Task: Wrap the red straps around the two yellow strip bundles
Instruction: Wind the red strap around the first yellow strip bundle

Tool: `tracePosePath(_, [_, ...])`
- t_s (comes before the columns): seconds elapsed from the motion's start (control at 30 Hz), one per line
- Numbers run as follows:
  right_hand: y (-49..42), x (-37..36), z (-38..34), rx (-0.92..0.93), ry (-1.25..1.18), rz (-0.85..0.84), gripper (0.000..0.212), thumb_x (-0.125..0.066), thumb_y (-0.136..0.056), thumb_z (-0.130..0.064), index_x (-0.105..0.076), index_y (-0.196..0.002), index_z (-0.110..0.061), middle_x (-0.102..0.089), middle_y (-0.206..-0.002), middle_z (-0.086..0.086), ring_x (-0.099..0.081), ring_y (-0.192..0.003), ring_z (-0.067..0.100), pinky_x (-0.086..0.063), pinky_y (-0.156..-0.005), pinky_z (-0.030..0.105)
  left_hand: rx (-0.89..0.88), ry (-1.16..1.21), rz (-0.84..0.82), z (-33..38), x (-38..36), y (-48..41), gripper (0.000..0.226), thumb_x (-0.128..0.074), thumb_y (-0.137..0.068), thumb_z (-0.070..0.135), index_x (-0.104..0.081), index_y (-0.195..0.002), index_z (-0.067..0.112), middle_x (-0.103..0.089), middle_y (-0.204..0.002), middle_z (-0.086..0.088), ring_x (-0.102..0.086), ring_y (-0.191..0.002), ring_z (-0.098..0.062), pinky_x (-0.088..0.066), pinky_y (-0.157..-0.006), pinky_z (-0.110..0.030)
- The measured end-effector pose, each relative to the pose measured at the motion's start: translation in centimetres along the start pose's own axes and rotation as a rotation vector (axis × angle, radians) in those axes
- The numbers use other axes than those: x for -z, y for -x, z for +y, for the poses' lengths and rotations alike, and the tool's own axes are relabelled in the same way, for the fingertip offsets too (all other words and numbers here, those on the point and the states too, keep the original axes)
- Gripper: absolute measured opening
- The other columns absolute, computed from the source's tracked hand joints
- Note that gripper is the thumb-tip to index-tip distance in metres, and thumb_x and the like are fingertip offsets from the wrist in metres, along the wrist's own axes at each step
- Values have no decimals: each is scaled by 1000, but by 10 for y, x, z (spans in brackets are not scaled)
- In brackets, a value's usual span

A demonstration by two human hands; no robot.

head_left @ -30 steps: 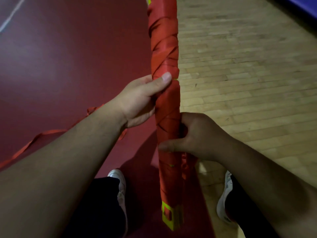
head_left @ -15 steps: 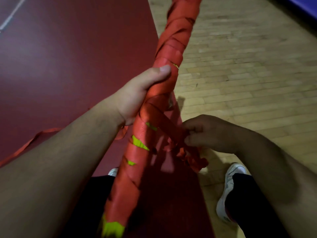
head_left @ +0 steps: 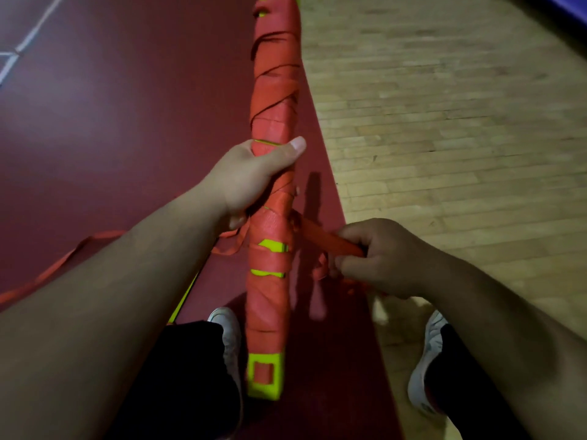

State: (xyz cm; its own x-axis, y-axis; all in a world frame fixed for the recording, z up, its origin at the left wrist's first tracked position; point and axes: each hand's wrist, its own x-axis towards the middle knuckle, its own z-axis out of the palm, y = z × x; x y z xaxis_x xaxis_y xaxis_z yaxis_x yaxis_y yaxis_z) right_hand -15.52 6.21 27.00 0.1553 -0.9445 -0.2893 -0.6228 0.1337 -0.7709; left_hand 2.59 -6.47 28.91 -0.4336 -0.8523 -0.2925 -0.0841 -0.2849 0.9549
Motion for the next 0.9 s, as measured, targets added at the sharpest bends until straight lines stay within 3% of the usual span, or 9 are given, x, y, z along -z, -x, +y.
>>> tracePosePath(0.1, [-5,-8,-1,-12,19,91,9,-64,-87,-17,-65,-83,-9,-70,-71,12,-68,-63,25,-56,-63,50,-29,47,81,-1,0,-5,24,-70,-90,33,-59,-96,13,-68,-86,-17,-69,-71,-28,-59,-66,-43])
tracePosePath(0.27, [-6,-7,-12,-31,95,250,33,-51,-91,-52,-66,-86,-23,-67,-68,-3,-64,-62,12,-56,-67,45,-29,9,112,-11,5,-16,31,-71,-90,37,-58,-96,9,-60,-81,-19,-63,-69,-29,-55,-67,-45])
tracePosePath(0.4, [-5,-7,-16,-42,165,217,32,-57,-90,-51,-67,-88,-21,-66,-70,-2,-64,-65,15,-55,-67,45,114,97,86,-15,2,-22,51,-77,-65,21,-54,-108,6,-61,-82,-19,-63,-69,-30,-52,-78,-51])
tracePosePath(0.47, [-3,-11,-16,-59,218,203,32,-63,-85,-56,-63,-87,-24,-66,-72,-4,-63,-67,14,-54,-64,40,115,102,66,-19,2,-23,55,-72,-72,17,-49,-119,2,-67,-102,-23,-70,-83,-39,-54,-83,-59])
tracePosePath(0.53, [-1,-17,-18,-96,236,215,35,-65,-82,-61,-59,-91,-27,-65,-78,-6,-63,-72,16,-54,-66,39,75,107,79,-23,-1,-24,50,-73,-84,20,-47,-126,10,-66,-119,-21,-71,-96,-36,-58,-79,-56])
tracePosePath(0.67, [-2,-31,-24,-178,276,306,58,-64,-73,-77,-54,-98,-25,-67,-91,-1,-66,-86,24,-56,-75,42,-51,34,311,-26,-16,-25,53,-83,-79,30,-50,-118,15,-69,-96,-6,-68,-72,-13,-55,-60,-28])
tracePosePath(0.73, [-3,-35,-28,-191,340,310,66,-62,-69,-83,-49,-95,-24,-66,-92,1,-65,-88,27,-53,-75,39,-94,-49,420,-28,-26,-24,54,-85,-71,45,-55,-105,15,-63,-80,4,-61,-62,-8,-51,-58,-27])
tracePosePath(0.8, [-3,-41,-30,-186,372,281,71,-62,-65,-85,-49,-99,-24,-66,-96,1,-65,-91,27,-52,-77,37,-58,0,408,-30,-35,-22,48,-84,-71,50,-56,-92,16,-57,-70,5,-54,-52,-9,-46,-53,-26])
tracePosePath(0.9, [-4,-49,-29,-176,388,278,65,-67,-70,-75,-54,-108,-24,-68,-102,1,-66,-95,26,-54,-80,39,33,141,330,-26,-42,-21,45,-79,-80,45,-57,-99,11,-60,-74,-3,-61,-52,-12,-53,-54,-27])
